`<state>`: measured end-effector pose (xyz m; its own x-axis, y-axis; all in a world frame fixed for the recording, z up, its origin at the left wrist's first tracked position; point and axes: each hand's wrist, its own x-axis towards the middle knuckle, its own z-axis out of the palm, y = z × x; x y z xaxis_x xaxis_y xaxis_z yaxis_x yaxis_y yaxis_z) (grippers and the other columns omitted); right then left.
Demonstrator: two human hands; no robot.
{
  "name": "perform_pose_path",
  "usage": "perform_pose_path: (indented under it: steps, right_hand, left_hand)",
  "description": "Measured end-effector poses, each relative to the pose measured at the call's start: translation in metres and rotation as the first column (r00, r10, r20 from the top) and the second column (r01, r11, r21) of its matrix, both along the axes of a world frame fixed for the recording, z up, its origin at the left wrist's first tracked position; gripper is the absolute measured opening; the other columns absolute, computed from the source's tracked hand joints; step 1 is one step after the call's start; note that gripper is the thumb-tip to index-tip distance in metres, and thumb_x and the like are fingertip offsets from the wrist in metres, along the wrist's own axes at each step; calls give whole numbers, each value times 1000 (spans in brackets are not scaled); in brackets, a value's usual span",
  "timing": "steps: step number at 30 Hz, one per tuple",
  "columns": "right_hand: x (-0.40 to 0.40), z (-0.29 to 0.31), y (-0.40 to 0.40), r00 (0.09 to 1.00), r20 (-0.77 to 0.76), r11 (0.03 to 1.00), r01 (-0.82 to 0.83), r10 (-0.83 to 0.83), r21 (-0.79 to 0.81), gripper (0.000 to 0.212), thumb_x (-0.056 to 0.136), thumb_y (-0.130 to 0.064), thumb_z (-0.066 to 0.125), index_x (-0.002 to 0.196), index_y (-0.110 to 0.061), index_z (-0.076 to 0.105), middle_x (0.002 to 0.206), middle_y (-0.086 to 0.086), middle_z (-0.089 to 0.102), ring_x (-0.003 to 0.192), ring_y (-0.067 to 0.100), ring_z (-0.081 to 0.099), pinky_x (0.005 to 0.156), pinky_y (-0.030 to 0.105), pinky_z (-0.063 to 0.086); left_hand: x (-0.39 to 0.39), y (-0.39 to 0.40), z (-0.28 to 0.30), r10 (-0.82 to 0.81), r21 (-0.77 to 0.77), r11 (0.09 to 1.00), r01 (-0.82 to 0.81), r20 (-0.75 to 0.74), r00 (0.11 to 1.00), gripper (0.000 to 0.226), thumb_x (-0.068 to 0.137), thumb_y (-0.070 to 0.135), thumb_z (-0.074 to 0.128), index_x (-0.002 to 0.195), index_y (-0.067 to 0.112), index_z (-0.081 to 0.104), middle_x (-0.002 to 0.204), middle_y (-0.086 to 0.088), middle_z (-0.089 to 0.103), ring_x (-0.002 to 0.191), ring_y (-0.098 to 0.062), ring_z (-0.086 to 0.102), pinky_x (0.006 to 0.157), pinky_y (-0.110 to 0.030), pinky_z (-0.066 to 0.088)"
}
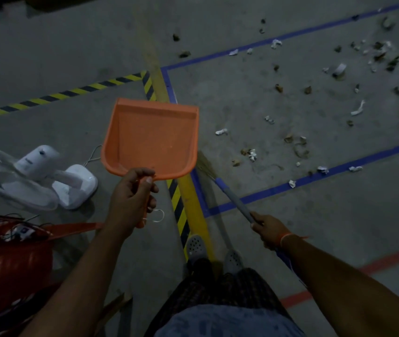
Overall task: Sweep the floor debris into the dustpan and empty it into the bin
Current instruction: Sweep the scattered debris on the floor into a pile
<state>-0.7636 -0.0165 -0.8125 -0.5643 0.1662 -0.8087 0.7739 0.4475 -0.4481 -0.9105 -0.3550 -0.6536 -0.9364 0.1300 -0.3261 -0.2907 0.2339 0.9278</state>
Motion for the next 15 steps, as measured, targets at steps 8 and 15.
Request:
perform_pose_path:
  steps: [8, 15]
  right_hand:
    - [-62, -29, -27, 964, -5, 964, -264, 264, -20, 52, 97, -28, 53, 147, -22, 39, 119, 14, 65, 89, 27, 62, 84, 40, 52]
    - [-90, -62, 28, 991, 79, 994, -104, 106, -29, 45, 94, -21, 53, 139, -14, 50, 106, 25, 63, 92, 41, 64, 78, 46, 53]
  left_hand:
    - [-26, 17, 10, 71, -33, 997, -71, -21, 997, 13, 106, 12, 53, 109, 19, 64, 81, -5, 65, 53, -17, 55, 47, -28, 46]
    - [-45, 50, 30, 160, -37, 986, -162, -55, 986, 14, 106, 13, 53, 117, 10, 61, 81, -6, 64, 54, -15, 55, 47, -24, 46]
